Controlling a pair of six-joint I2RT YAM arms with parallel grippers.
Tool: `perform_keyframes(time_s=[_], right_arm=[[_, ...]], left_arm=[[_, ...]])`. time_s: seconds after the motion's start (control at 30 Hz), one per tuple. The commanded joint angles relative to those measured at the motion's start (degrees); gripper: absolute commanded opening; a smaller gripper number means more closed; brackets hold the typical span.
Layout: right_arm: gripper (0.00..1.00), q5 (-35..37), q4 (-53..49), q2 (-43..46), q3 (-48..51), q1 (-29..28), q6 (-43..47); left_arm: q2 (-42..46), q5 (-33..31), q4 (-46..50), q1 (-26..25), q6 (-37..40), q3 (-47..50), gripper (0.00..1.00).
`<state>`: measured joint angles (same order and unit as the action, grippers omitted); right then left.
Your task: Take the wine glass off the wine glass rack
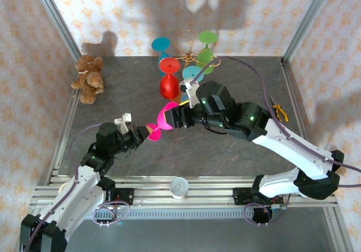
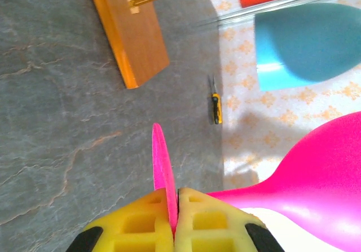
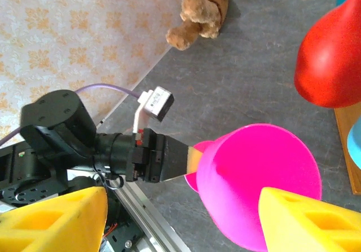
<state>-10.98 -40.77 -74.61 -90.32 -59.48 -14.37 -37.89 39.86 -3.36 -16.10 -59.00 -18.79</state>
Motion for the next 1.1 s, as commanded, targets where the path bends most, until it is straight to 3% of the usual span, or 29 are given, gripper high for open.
perform_keyframes(time_s=[0.0,0.37,0.53,0.7,0.8,0.97,1.07], right_arm=[[0.71,-3.63,-1.74,-1.81,-0.08,0.51,-0.38],[0.55,-5.55,-2.70,-7.28,-3.05,0.60,2.04],[0.35,-5.67,-2.88,-7.83,-3.37,0.65,2.81],[0.09,-6.47,-3.43,-8.88,-3.67,0.60,3.24],[0.01,-6.17,-4.05,-9.44,-4.07,0.58,3.35],[0.00,-5.54,-3.62,-9.50,-3.31,0.60,2.96],[0.00,-5.36,-2.91,-9.10,-2.35,0.61,2.48]], left_arm=[[1.74,1.19,-5.39,0.21,-0.85,0.28,0.00],[3.44,0.17,-3.39,0.19,-1.24,0.42,0.00],[3.01,-0.09,-2.95,0.19,-1.13,-0.01,0.00],[2.73,-0.86,-1.46,0.26,-0.54,-1.02,0.00],[3.06,-1.69,-0.41,0.19,-0.06,-1.58,0.00],[3.41,-2.19,0.06,0.26,-0.49,-1.91,0.02],[3.85,-2.37,0.11,0.20,-0.84,-2.05,0.16]])
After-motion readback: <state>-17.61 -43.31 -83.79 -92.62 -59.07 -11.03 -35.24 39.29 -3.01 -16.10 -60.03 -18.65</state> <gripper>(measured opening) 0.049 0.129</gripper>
